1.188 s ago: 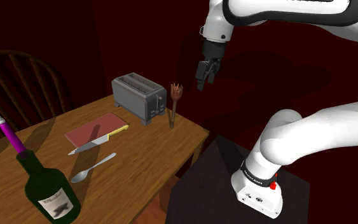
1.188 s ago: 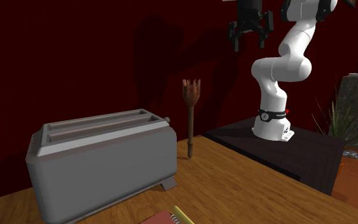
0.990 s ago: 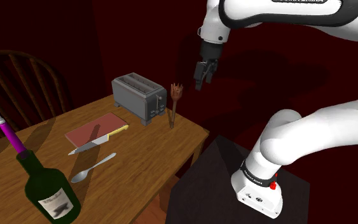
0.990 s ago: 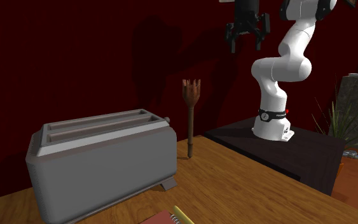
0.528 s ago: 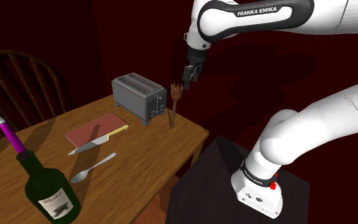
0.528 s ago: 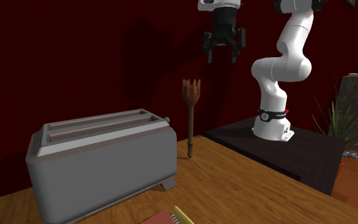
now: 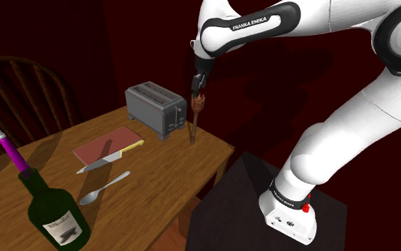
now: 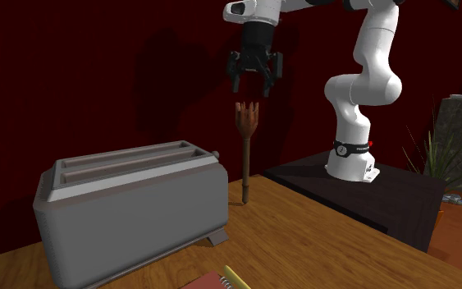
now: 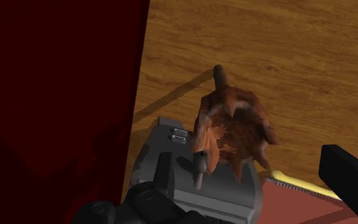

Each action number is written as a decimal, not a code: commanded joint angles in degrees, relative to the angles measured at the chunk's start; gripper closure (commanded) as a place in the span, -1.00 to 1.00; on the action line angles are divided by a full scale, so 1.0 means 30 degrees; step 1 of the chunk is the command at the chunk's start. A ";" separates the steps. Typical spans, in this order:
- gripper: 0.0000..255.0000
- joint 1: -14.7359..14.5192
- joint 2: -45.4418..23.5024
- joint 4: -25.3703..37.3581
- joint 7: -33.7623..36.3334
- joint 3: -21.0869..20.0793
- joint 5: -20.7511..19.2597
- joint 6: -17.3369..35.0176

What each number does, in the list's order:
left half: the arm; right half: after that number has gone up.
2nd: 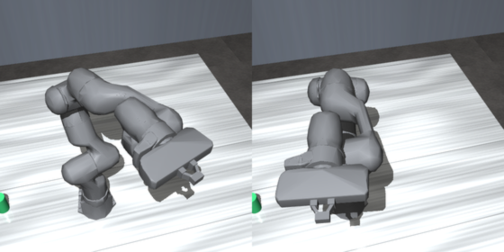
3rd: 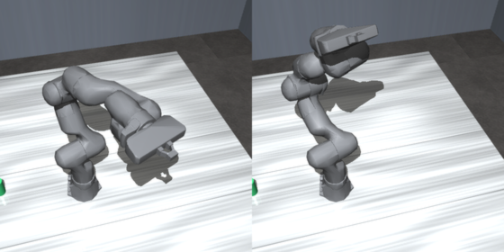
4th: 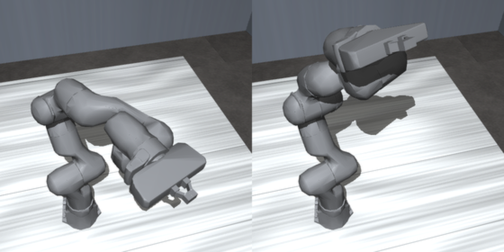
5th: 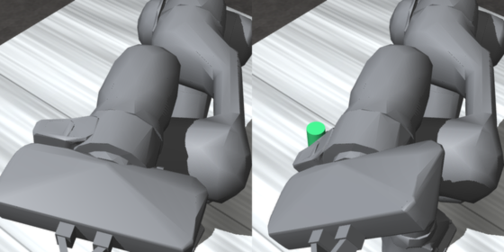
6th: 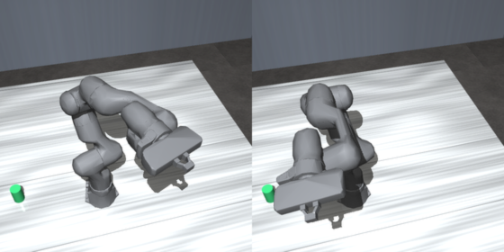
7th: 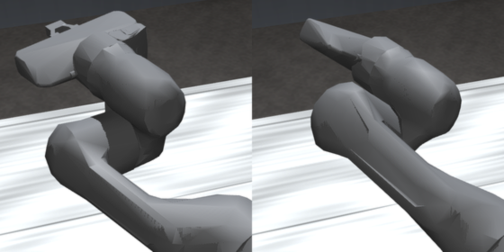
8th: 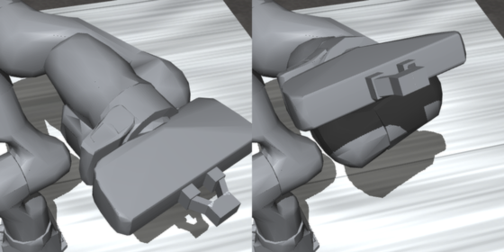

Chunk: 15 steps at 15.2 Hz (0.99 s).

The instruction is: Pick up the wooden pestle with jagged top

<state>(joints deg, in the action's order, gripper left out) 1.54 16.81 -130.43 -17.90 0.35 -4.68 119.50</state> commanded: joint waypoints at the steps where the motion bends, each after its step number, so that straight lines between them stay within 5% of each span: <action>1: -1.00 0.0023 -0.0540 -0.0002 -0.0223 0.0044 -0.0169 0.0735; 9: -1.00 0.0052 -0.1111 -0.1180 -0.0071 0.0055 -0.0272 0.2480; 10: 1.00 0.0052 -0.1060 -0.1236 -0.0069 0.0054 -0.0273 0.2484; 15: 1.00 0.0055 -0.1044 -0.1230 -0.0082 0.0061 -0.0271 0.2463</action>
<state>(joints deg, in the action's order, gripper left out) 1.67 13.72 -134.02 -18.13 0.50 -5.44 126.89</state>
